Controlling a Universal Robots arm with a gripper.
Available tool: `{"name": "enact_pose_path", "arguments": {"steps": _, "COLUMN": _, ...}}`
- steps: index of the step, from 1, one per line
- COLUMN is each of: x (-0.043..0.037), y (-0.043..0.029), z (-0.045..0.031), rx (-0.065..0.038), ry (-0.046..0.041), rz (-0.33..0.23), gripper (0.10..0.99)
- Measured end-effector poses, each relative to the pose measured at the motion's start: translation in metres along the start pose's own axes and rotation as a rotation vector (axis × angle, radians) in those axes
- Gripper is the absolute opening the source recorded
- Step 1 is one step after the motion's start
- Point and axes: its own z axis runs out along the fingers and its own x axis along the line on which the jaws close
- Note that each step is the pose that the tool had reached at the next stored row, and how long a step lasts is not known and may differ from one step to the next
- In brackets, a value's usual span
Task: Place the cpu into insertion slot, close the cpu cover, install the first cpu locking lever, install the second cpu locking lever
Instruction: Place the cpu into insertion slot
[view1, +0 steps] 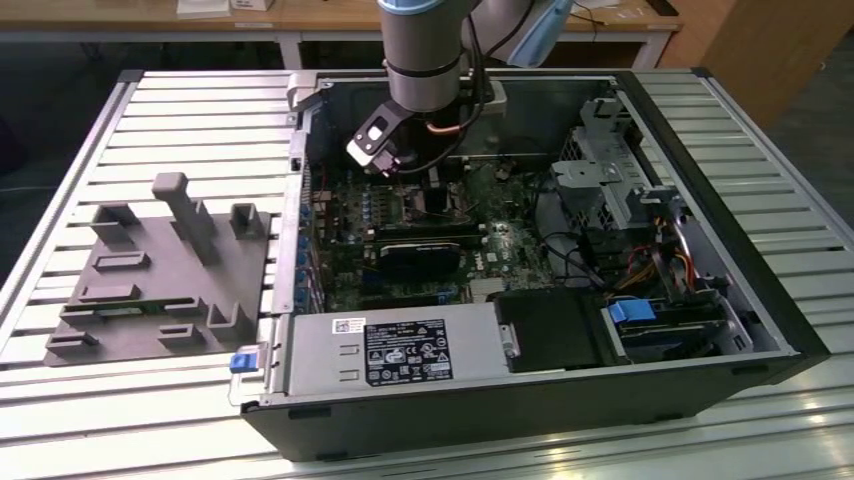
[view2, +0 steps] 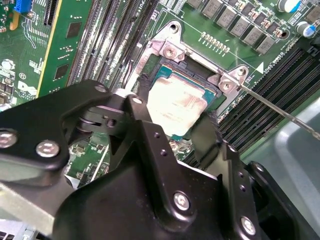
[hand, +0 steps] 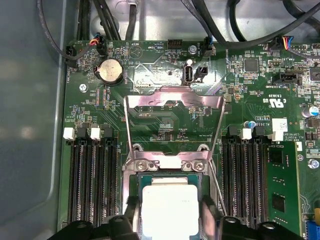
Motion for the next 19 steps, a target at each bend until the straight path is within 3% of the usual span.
{"name": "enact_pose_path", "arguments": {"steps": 1, "x": 0.0, "y": 0.0, "z": 0.0, "rx": 0.0, "ry": -0.0002, "rz": 0.0, "gripper": 0.596}}
{"name": "enact_pose_path", "arguments": {"steps": 2, "x": 0.0, "y": 0.0, "z": -0.0001, "rx": 0.0, "ry": -0.0002, "rz": 0.0, "gripper": 0.533}}
{"name": "enact_pose_path", "arguments": {"steps": 15, "x": 0.0, "y": 0.0002, "z": -0.0019, "rx": 0.0, "ry": 0.0, "rz": 0.0, "gripper": 0.533}}
{"name": "enact_pose_path", "arguments": {"steps": 19, "x": 0.0, "y": 0.001, "z": -0.0019, "rx": 0.006, "ry": -0.0003, "rz": 0.0, "gripper": 0.533}}
